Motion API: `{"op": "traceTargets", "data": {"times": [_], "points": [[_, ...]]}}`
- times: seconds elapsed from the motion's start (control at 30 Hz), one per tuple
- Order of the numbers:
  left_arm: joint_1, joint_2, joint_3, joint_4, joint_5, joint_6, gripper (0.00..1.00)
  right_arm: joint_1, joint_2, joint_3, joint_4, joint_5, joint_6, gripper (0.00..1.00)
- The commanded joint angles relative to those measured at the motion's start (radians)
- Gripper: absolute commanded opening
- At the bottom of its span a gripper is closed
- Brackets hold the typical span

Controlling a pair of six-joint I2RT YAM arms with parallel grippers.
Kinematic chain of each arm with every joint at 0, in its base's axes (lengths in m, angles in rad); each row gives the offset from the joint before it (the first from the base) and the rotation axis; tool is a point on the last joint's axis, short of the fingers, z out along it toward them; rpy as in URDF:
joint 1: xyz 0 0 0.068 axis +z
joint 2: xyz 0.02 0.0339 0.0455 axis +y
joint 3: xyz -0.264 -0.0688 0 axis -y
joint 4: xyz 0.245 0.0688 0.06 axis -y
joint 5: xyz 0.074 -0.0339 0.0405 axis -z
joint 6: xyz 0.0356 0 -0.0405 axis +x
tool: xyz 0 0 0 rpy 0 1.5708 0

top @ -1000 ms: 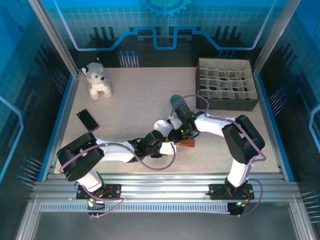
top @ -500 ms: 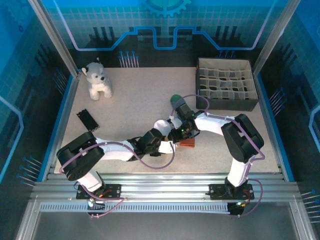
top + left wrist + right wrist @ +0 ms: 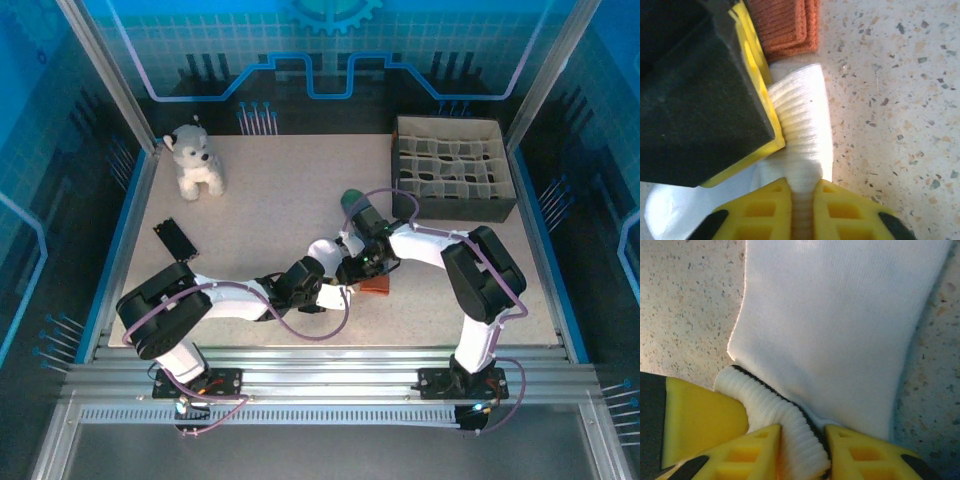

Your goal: Roll the socks

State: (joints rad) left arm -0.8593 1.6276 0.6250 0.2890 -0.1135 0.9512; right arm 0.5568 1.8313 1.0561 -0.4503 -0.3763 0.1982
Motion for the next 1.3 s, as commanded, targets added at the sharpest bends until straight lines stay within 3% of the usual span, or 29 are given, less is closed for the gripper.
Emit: {"op": "traceTargets", "data": {"times": [0.0, 0.27, 0.47, 0.7, 0.83, 0.93, 1.03, 1.27], "points": [[0.014, 0.040, 0.018, -0.150, 0.030, 0.015, 0.00, -0.010, 0.034, -0.028, -0.104, 0.019, -0.003, 0.31], [0.094, 0.046, 0.180, -0.527, 0.246, 0.014, 0.00, -0.068, -0.151, -0.126, 0.073, -0.038, 0.037, 0.43], [0.149, 0.106, 0.312, -0.747, 0.359, 0.056, 0.00, -0.104, -0.300, -0.238, 0.218, -0.036, 0.039, 0.46], [0.234, 0.158, 0.414, -0.901, 0.480, 0.076, 0.00, -0.096, -0.520, -0.477, 0.532, -0.019, -0.066, 0.44], [0.253, 0.185, 0.455, -0.956, 0.513, 0.089, 0.00, -0.018, -0.654, -0.634, 0.761, 0.011, -0.241, 0.44], [0.259, 0.215, 0.495, -1.004, 0.522, 0.092, 0.00, 0.083, -0.707, -0.675, 0.786, 0.091, -0.422, 0.49], [0.266, 0.250, 0.541, -1.052, 0.534, 0.090, 0.00, 0.120, -0.698, -0.677, 0.807, 0.105, -0.483, 0.50], [0.282, 0.318, 0.636, -1.151, 0.562, 0.086, 0.00, 0.238, -0.654, -0.529, 0.591, 0.187, -0.708, 0.50]]}}
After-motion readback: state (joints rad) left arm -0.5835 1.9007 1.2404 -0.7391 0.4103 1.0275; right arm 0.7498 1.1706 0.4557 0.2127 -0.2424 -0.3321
